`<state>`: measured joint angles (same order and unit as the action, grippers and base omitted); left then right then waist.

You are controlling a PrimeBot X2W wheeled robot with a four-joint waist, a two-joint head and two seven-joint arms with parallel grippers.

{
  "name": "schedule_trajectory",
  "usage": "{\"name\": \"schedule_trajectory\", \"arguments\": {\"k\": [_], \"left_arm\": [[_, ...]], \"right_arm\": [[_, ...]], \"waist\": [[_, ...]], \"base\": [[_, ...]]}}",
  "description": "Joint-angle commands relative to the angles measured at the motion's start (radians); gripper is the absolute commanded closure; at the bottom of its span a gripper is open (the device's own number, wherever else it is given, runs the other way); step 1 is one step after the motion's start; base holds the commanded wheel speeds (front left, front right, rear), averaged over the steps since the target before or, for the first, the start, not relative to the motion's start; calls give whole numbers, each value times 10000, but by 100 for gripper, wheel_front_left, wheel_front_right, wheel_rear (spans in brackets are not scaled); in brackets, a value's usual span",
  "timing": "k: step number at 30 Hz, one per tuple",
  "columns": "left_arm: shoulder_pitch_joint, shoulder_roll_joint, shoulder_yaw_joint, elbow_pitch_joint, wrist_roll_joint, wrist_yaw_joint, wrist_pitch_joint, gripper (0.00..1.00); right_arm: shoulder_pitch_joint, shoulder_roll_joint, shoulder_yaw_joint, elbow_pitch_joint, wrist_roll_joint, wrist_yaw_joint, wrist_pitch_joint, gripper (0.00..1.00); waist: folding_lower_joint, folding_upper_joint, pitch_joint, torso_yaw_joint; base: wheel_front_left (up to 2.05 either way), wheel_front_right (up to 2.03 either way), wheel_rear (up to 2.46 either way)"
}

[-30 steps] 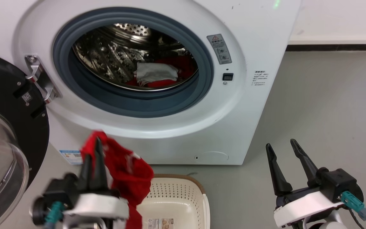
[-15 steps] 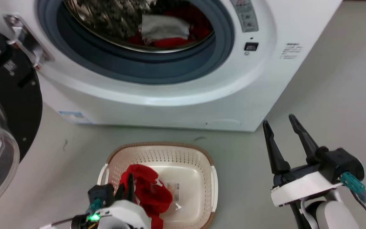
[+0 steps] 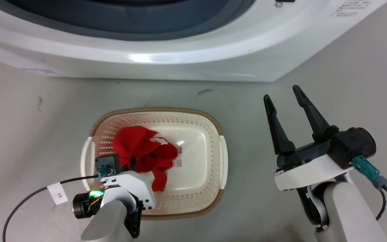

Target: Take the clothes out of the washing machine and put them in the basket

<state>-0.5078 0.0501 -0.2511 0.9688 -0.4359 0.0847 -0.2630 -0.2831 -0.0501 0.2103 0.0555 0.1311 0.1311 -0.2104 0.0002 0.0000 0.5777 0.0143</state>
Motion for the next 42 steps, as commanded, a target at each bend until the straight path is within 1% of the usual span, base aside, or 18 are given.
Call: {"name": "schedule_trajectory", "arguments": {"k": [1, 4, 8, 9, 10, 11, 12, 16, 19, 22, 26, 30, 33, 35, 36, 42], "left_arm": [[-262, 5, 103, 380, -66, 72, -23, 100], [-570, 10, 316, 1124, -167, 99, -24, 100], [-905, 98, 524, 1854, -278, -8, -23, 100], [-957, 98, 559, 2028, -311, -28, -23, 84], [-1002, 89, 578, 2167, -333, -59, -25, 57], [-1059, 95, 610, 2269, -346, -81, -25, 25], [-1086, 97, 632, 2350, -362, -102, -24, 0], [-839, 153, 719, 2385, -331, -237, -25, 0], [-417, 163, 813, 2172, -260, -298, -26, 0], [105, 200, 1000, 1549, -110, -197, -24, 0], [989, 159, 1157, 736, 223, -320, -24, 0], [1684, 91, 1363, -291, 582, -392, -25, 0], [2090, 52, 1467, -1217, 918, -462, -26, 0], [2287, 38, 1540, -1915, 1147, -464, -26, 0], [2500, 15, 1562, -2640, 1402, -488, -26, 0], [2889, -2, 1347, -4718, 1951, -399, -26, 0]], "right_arm": [[-229, -1, 51, 89, 40, -5, -102, 0], [-429, 1, 200, 215, 86, -5, -194, 0], [-632, 2, 252, 381, 85, -5, -315, 0], [-656, 2, 253, 425, 88, -5, -346, 0], [-677, 2, 260, 469, 95, -5, -365, 0], [-706, 2, 270, 537, 109, -5, -382, 0], [-713, 2, 269, 595, 116, -5, -402, 0], [-604, 1, 140, 873, 96, -7, -469, 0], [-304, 1, 38, 1066, 29, -5, -509, 0], [30, 1, -104, 1185, -35, -5, -528, 0], [600, 1, -379, 1236, -129, -7, -533, 0], [1089, 2, -653, 1109, -268, -7, -429, 0], [1398, 2, -844, 926, -341, -7, -277, 0], [1574, 2, -968, 786, -397, -7, -169, 0], [1732, 2, -1072, 657, -429, -7, -69, 0], [2050, 2, -1442, 363, -567, -7, 132, 0]], "waist": [[-2, 0, 756, -485], [-2, 0, 1140, -714], [-2, 0, 1431, -854], [-2, 0, 1451, -862], [-2, 0, 1458, -873], [-2, 0, 1433, -887], [-2, 0, 1379, -893], [-2, 0, 852, -844], [-2, 0, 81, -798], [-2, 0, -796, -739], [-2, 0, -1960, -649], [-2, 0, -2799, -535], [-2, 0, -3222, -429], [-2, 0, -3424, -345], [-2, 0, -3602, -262], [-2, 0, -3978, -98]], "base": [[0, 0, 0], [0, 0, 0], [0, 0, 0], [0, 0, 0], [0, 0, 0], [0, 0, 0], [0, 0, 0], [0, 0, 0], [0, 0, 0], [0, 0, 0], [0, 0, 0], [0, 0, 0], [0, 0, 0], [0, 0, 0], [0, 0, 0], [0, 0, 0]]}}
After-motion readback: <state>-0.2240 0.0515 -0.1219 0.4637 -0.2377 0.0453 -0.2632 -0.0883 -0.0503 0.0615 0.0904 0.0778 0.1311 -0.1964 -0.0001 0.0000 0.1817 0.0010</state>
